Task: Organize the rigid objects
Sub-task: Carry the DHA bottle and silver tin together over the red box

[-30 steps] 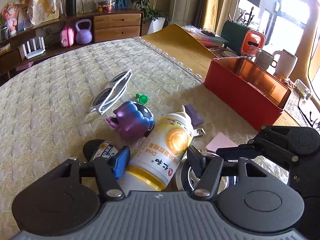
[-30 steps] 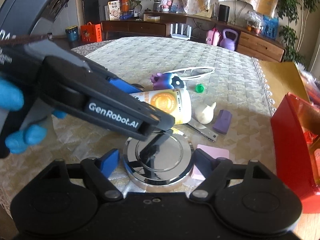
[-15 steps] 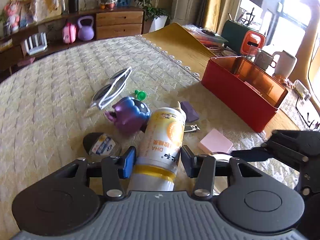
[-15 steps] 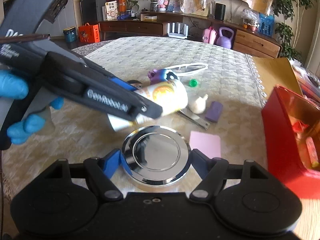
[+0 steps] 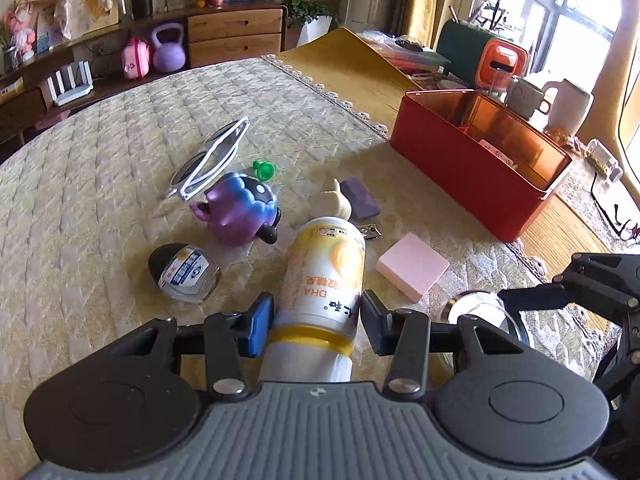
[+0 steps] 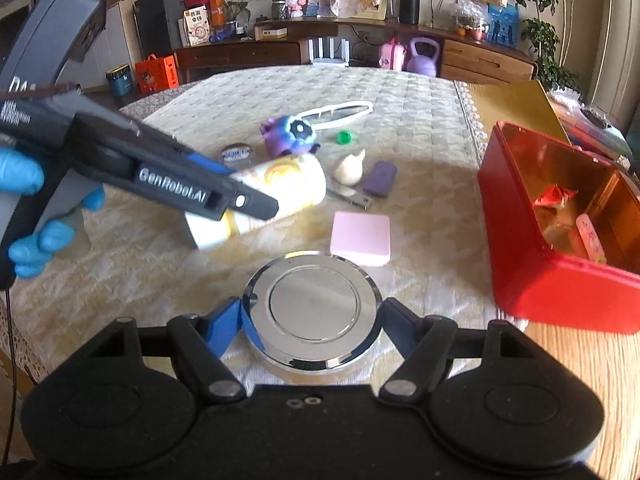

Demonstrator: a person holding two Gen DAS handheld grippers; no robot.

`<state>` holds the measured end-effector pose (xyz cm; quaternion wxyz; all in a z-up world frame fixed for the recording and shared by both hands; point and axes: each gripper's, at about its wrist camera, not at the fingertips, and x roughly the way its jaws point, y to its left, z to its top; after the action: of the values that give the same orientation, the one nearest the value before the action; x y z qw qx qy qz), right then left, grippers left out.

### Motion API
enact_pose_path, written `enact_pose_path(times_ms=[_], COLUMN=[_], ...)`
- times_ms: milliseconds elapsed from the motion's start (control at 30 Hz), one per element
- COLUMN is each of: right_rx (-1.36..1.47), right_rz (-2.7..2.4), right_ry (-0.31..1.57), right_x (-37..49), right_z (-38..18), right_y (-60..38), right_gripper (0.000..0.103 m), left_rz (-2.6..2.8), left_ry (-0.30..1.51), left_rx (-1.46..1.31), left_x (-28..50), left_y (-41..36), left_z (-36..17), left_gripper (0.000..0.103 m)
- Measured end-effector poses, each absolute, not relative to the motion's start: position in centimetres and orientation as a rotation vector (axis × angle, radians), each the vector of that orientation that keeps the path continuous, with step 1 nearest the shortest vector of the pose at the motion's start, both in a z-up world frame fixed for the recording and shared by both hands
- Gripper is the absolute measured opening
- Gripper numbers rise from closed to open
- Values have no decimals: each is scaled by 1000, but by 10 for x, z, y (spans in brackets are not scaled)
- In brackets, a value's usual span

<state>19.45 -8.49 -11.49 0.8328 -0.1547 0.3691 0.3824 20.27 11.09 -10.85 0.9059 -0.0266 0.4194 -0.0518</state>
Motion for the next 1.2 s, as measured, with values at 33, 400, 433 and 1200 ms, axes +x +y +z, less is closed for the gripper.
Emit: enact_pose_path(times_ms=[33, 400, 433, 1200], right_rx=[-333, -329, -324, -263], right_rz=[812, 808, 807, 705], right_ry=[775, 762, 764, 678], right_x=[193, 193, 193, 206], right_z=[-115, -116, -115, -45], right_y=[-85, -85, -86, -153], right_gripper=[75, 75, 75, 75], left_rz=[-111, -79, -75, -115], left_ry=[868, 891, 891, 890], left_rx=[-49, -26, -24, -79], left_x=[204, 214, 213, 204], left_y=[110, 101, 101, 61], left_z=[-109, -123, -123, -53], left_gripper=[47, 47, 47, 46])
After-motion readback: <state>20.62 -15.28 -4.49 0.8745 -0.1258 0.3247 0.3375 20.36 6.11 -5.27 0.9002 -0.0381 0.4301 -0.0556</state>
